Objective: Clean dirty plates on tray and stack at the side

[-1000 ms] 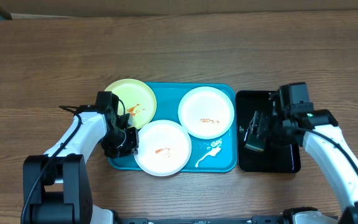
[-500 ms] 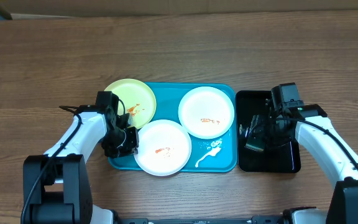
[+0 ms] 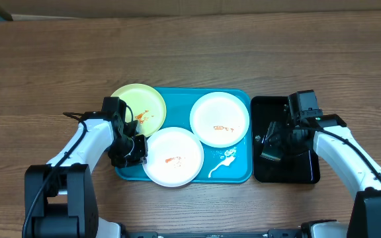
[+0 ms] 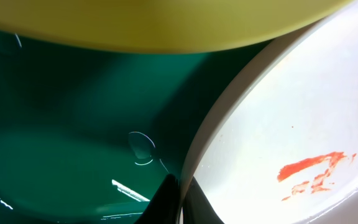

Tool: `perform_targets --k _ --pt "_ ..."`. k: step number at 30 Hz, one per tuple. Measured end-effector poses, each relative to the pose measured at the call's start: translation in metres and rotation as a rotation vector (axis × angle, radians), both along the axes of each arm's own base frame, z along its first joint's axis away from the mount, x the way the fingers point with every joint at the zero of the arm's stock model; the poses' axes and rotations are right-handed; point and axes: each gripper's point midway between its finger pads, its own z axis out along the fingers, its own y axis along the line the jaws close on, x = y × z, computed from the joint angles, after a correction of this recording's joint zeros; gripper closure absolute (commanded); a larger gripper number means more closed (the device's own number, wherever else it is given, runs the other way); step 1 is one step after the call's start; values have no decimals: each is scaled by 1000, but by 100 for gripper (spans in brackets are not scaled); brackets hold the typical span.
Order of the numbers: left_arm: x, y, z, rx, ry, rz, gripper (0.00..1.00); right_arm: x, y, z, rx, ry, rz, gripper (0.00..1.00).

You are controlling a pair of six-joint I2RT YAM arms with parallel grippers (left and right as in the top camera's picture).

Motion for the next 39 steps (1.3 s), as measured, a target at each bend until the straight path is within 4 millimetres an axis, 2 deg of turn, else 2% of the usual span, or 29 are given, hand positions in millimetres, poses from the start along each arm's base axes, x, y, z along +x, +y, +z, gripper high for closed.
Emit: perform_targets --k 11,14,17,25,27,29,32,39 --pt "1 0 0 0 -3 0 94 -5 0 -12 -3 42 -2 41" --pt "1 0 0 0 -3 0 94 -4 0 -15 -1 46 -2 45" --pt "1 0 0 0 -3 0 94 -2 0 -16 -1 39 1 55" --pt "1 0 0 0 -3 0 92 -2 -2 -16 -12 39 -5 58" --pt "1 0 0 0 -3 1 93 -2 -3 -16 -21 39 -5 63" --pt "1 0 0 0 -3 1 92 -3 -4 -17 -28 41 -4 73" --pt "1 0 0 1 -5 1 92 -3 -6 -17 -35 42 -9 82" --pt "1 0 0 1 -6 1 92 -7 -7 -17 -40 59 -11 82"
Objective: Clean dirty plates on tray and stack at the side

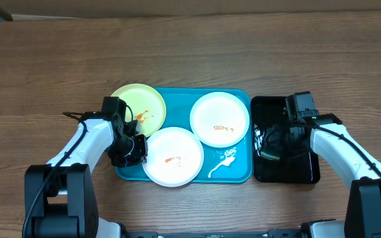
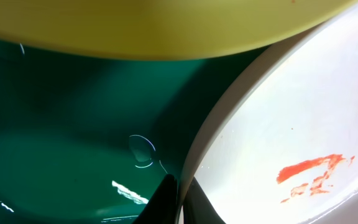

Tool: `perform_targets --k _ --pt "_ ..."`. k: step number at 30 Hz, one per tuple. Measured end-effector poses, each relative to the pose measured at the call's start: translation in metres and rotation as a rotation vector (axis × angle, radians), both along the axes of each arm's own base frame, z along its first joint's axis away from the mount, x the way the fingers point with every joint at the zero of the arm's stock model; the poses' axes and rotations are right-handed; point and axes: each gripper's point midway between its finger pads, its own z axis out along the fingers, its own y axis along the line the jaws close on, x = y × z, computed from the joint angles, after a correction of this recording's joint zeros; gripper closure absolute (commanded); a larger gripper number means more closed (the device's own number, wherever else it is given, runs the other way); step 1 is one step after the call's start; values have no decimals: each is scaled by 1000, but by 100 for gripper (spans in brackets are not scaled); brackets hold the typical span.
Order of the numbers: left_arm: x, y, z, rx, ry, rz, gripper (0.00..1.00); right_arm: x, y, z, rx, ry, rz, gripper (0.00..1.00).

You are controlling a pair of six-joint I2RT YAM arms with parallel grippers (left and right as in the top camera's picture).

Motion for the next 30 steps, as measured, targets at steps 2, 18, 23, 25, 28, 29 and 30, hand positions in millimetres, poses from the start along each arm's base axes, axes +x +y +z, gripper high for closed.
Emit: perform_targets --k 2,18,23,25,28,29,30 --pt "0 0 0 0 0 0 92 -1 0 0 -1 3 -1 83" --pt "0 0 0 0 0 3 96 2 -1 2 -7 -4 2 96" --pt "0 0 0 -1 0 3 96 4 -2 26 -22 31 22 96" --pt "1 0 0 -1 -2 3 96 16 -1 49 -21 -4 37 96" --pt "2 0 0 -1 -8 3 96 38 2 89 -14 -99 56 96" --pt "2 0 0 -1 -9 3 96 43 4 100 -7 -134 62 96" --pt "2 0 0 -1 -9 3 96 45 6 107 6 -156 76 96"
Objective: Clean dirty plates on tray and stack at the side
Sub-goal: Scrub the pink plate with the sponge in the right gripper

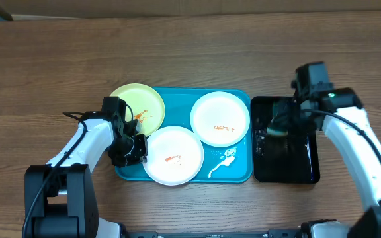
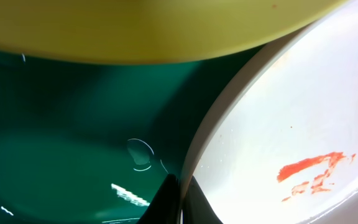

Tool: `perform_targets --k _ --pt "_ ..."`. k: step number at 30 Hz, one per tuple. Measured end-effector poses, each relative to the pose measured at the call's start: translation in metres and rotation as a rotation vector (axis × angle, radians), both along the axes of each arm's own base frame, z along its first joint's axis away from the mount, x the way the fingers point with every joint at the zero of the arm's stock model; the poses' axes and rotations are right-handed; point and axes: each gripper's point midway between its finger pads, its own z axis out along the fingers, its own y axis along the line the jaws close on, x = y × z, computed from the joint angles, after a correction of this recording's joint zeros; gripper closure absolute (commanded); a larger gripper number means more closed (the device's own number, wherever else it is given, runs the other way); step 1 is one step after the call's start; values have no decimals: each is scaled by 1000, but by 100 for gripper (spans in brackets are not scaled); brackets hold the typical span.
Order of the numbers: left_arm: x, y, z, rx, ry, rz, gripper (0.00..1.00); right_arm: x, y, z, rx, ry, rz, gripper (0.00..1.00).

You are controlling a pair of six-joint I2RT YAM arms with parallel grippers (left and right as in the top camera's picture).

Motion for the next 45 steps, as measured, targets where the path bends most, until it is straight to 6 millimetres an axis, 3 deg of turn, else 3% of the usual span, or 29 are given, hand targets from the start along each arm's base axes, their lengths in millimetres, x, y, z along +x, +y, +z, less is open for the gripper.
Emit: perform_targets --k 4,9,16,21,27,35,45 --pt "0 0 0 0 0 0 96 -7 23 8 112 1 115 96" --pt "1 0 0 0 -4 0 96 -21 69 15 243 -2 322 96" --pt "1 0 0 0 -5 0 96 -47 149 21 284 -58 632 96" --pt "2 0 0 0 -6 0 96 -70 205 8 285 -65 792 96" --pt "2 0 0 0 -6 0 96 -85 254 -26 273 -43 874 96" --pt "2 0 0 0 -7 0 96 -94 295 -68 228 -63 915 96" --pt "2 0 0 0 -7 0 96 -95 296 -79 113 -102 913 96"
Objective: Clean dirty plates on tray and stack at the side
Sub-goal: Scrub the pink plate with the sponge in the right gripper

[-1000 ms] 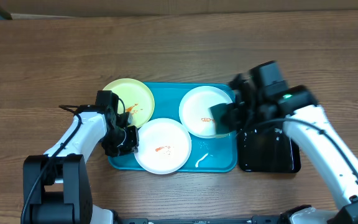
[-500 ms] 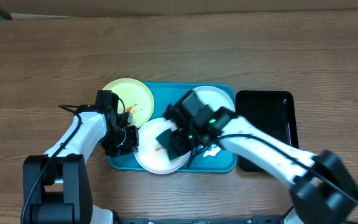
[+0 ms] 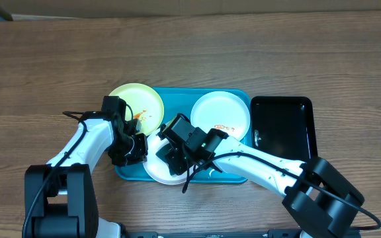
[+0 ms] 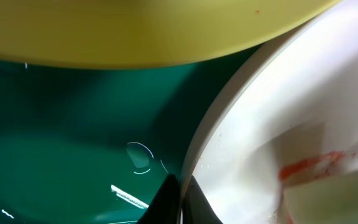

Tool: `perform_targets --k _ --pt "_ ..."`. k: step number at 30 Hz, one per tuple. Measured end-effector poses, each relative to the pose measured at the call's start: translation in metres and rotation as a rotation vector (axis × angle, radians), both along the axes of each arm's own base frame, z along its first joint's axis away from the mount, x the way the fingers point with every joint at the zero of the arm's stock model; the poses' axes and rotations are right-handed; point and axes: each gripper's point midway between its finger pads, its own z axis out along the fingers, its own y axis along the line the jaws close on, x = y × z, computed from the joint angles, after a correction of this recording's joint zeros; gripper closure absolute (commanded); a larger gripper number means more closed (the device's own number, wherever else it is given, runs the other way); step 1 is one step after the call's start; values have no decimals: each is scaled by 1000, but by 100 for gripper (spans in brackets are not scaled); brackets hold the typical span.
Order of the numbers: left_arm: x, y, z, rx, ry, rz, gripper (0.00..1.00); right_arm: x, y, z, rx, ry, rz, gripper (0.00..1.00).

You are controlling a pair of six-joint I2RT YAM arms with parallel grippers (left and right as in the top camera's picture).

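Observation:
A teal tray (image 3: 241, 174) carries a yellow plate (image 3: 135, 102) with red smears, a back white plate (image 3: 221, 112) with a red stain, and a front white plate (image 3: 155, 166). My left gripper (image 3: 137, 147) is shut on that front plate's left rim; the left wrist view shows its fingertips (image 4: 180, 199) pinching the rim. My right gripper (image 3: 172, 160) hangs low over the front plate, covering most of it. A pale, blurred sponge (image 4: 331, 193) in its grip lies over the plate's red stain (image 4: 309, 163).
A black tray (image 3: 290, 132) stands right of the teal tray, with small glints at its left side. The right arm stretches across the teal tray's front right. The yellow plate (image 4: 154, 31) overhangs the front plate's rim. Bare wooden table lies all round.
My right gripper was above the black tray with a pale sponge; now it is across over the front white plate, sponge on the stain. The left gripper still clamps the rim.
My left gripper stayed shut on the front white plate's rim throughout. My right gripper was low in the black tray at first, then still there, then lifted above it with a pale sponge, and now sits over the front white plate.

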Motion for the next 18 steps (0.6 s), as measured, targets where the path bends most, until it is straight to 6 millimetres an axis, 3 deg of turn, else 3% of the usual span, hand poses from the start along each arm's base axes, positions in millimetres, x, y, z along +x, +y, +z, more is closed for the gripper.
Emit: perform_targets --k 4,11,18 --pt "0 0 0 0 0 0 96 1 -1 -11 -23 2 -1 96" --pt "0 0 0 0 0 0 96 2 -1 -12 -29 -10 11 96" --pt "2 -1 0 -7 -7 1 96 20 -18 -17 -125 -96 -114 96"
